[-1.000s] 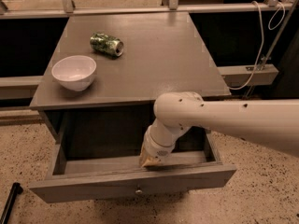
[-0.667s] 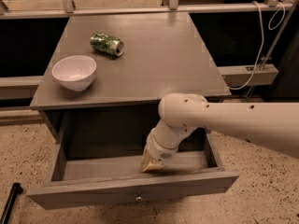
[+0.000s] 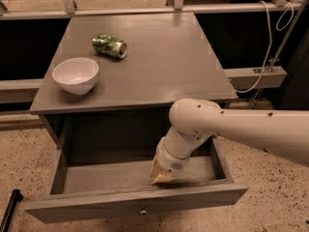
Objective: Open top drawer
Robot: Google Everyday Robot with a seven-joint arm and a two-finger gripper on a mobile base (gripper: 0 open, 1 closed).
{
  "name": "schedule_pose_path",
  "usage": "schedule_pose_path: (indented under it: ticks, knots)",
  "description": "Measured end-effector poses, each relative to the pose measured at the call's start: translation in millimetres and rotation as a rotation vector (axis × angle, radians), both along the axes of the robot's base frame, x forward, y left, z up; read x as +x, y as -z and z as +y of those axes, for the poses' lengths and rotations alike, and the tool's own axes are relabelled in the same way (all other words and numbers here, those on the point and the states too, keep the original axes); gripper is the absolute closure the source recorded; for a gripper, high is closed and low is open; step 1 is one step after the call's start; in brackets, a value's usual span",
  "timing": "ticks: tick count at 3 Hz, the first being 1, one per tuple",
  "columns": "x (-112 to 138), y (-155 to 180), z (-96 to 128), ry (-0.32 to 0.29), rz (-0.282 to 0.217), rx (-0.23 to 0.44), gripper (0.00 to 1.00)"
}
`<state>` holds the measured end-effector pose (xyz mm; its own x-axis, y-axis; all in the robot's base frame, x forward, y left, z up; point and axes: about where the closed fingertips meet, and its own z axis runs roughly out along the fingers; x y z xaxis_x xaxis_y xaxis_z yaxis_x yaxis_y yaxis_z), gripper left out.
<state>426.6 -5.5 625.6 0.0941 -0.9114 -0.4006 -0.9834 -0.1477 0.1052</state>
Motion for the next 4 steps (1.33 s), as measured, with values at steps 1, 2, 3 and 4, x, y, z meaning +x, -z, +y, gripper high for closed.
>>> schedule_pose_path:
  ticks: [1, 2, 3, 4]
  knots:
    - [-18.8, -17.8, -19.5, 0.026, 0.005, 0.018, 1.0]
    - [-14.6, -42.8, -39.1, 0.059, -0.068, 0.036, 1.0]
    - [1.8, -70.1, -59.2, 0.095, -0.183, 0.062, 1.0]
    - [15.1, -98.3, -83.1, 0.132, -0.257, 0.102, 0.84]
